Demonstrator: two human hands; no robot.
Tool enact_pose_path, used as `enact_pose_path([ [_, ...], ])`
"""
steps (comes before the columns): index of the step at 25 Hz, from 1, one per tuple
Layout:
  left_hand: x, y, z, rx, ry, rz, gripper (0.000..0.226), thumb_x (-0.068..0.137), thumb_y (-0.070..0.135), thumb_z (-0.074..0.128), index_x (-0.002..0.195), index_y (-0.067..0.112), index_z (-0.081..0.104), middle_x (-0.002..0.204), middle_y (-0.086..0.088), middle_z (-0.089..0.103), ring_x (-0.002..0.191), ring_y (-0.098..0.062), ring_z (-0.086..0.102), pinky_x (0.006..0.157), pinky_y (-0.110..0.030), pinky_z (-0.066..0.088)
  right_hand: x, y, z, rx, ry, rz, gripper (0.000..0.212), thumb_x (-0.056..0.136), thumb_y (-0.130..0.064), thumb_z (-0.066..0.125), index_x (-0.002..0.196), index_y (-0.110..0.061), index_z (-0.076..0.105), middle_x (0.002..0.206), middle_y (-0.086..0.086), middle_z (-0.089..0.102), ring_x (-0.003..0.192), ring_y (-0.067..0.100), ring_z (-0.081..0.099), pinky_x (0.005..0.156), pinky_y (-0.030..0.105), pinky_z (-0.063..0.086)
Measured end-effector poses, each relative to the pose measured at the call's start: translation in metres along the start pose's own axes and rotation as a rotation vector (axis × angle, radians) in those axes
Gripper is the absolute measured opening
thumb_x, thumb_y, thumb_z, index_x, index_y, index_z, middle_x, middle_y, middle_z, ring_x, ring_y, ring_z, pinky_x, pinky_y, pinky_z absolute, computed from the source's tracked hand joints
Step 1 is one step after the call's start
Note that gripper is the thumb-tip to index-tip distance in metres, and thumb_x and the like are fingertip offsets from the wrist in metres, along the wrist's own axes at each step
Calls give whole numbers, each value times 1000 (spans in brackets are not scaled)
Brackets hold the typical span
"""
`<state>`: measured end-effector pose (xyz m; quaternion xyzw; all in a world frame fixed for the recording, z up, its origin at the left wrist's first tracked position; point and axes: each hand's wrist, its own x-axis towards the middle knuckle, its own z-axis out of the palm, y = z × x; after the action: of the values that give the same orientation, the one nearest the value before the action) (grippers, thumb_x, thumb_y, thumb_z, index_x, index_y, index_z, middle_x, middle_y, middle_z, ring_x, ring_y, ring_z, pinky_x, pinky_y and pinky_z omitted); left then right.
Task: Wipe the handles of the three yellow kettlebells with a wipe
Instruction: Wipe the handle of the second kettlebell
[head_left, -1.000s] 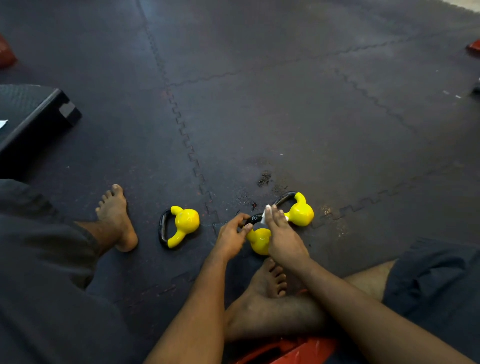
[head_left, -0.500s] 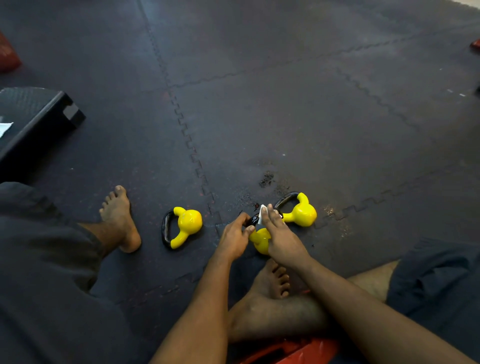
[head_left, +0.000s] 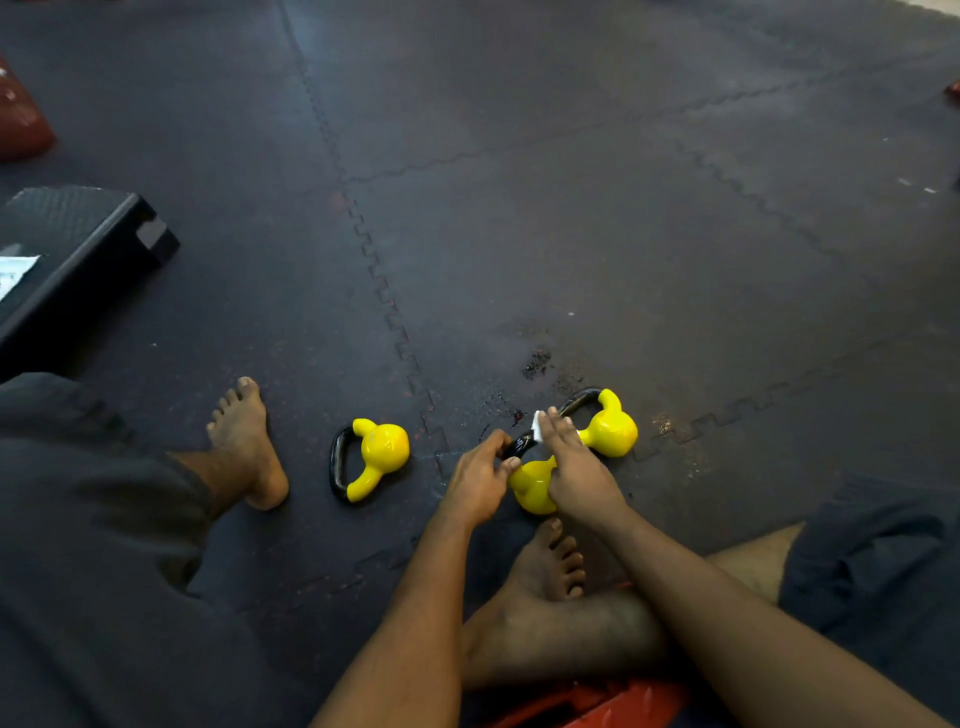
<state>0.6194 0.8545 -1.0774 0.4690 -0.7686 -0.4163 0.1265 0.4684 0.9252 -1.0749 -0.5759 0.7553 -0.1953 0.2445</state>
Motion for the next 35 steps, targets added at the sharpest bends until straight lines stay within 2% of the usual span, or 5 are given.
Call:
enact_pose_path([
  [3, -1, 2, 0, 14, -7, 6, 16, 95, 24, 56, 109, 19, 52, 88, 0, 55, 78, -18, 50, 67, -27, 35, 4, 4, -4, 30, 16, 145, 82, 80, 8, 39, 154, -19, 17, 163, 3, 9, 150, 23, 7, 116, 34, 22],
  [13, -5, -11, 9, -161, 59, -39, 0, 96, 33, 53, 96, 33, 53, 91, 6, 63, 75, -10, 53, 72, -35, 52, 2, -4, -9, -207, 8, -129, 69, 81, -1, 42, 148, -14, 35, 155, 5, 34, 145, 26, 25, 119, 36, 22],
  [20, 0, 0, 7, -106, 5, 34, 9, 93, 30, 57, 101, 27, 59, 93, 5, 65, 82, -16, 57, 73, -31, 46, 10, 6, -20, -14, 37, 179, 43, 74, -1, 51, 114, -12, 62, 114, 9, 63, 109, 31, 56, 84, 36, 48],
  [30, -7, -4, 3, -142, -12, 31, 14, 96, 25, 55, 109, 23, 59, 103, 3, 64, 89, -16, 58, 75, -27, 44, 6, 7, -20, -99, -47, 143, 8, 74, -15, 56, 82, -16, 53, 80, 5, 60, 82, 32, 58, 64, 41, 48],
  [35, -5, -5, 5, -145, 17, 25, 16, 96, 23, 55, 111, 20, 59, 101, 1, 65, 82, -13, 55, 68, -20, 38, 3, -7, -13, -141, 4, 88, 18, 71, -14, 58, 85, -11, 47, 95, 12, 59, 91, 32, 53, 72, 39, 44],
])
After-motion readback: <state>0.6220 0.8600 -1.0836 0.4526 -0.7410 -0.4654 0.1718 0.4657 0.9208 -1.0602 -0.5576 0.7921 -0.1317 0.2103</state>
